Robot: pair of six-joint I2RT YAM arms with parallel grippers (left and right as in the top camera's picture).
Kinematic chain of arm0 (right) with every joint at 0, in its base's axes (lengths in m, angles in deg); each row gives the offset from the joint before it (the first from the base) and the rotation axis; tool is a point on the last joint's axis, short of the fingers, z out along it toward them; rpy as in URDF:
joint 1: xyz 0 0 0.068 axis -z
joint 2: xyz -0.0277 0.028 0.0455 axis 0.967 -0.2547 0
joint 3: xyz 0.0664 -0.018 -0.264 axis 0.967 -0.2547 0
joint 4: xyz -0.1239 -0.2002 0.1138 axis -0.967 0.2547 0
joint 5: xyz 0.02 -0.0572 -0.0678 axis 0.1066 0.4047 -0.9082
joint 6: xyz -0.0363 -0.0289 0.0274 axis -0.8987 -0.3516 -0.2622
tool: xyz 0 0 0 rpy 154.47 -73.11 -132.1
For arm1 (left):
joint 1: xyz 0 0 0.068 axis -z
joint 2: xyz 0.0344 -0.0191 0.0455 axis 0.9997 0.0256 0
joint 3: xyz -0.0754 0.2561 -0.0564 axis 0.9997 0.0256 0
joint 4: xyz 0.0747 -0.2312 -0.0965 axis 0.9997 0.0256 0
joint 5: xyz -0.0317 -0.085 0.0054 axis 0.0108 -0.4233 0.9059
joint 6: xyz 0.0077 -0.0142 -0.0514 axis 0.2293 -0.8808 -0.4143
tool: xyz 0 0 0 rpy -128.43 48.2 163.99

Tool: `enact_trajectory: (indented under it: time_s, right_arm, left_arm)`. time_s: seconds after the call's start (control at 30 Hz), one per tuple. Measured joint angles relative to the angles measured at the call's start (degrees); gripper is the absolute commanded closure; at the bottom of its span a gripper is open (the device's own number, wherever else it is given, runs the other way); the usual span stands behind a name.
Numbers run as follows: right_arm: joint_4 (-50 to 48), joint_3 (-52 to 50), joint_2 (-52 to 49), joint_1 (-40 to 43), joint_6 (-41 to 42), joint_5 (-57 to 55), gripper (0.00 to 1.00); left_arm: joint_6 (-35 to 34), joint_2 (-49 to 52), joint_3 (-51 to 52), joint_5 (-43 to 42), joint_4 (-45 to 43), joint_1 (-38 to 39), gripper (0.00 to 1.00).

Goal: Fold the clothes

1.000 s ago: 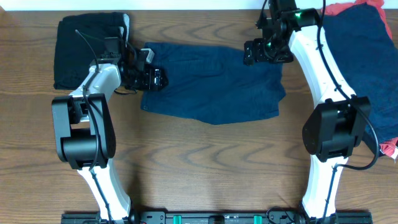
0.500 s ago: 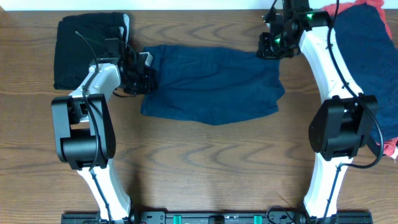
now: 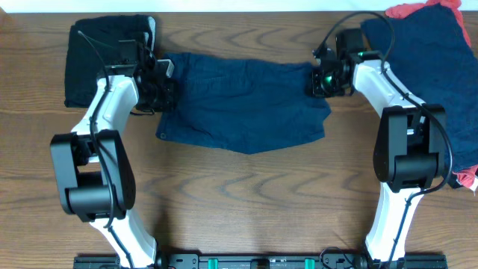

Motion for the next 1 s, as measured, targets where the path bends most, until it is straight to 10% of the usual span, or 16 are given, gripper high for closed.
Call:
enact_trajectory:
  time_s: [0.5, 1.0]
  right_arm:
    - [-9.99, -8.94, 1.66, -0.15, 3.10, 1.03, 0.99]
    - [-10.34, -8.98, 1.70, -3.13, 3.96, 0.72, 0.99]
  left_arm:
    - [-5.81, -11.28, 0.00, 1.22, -0.15, 6.84, 0.94]
    - [-17.42, -6.19, 0.00, 5.81, -18.91, 26.12, 0.94]
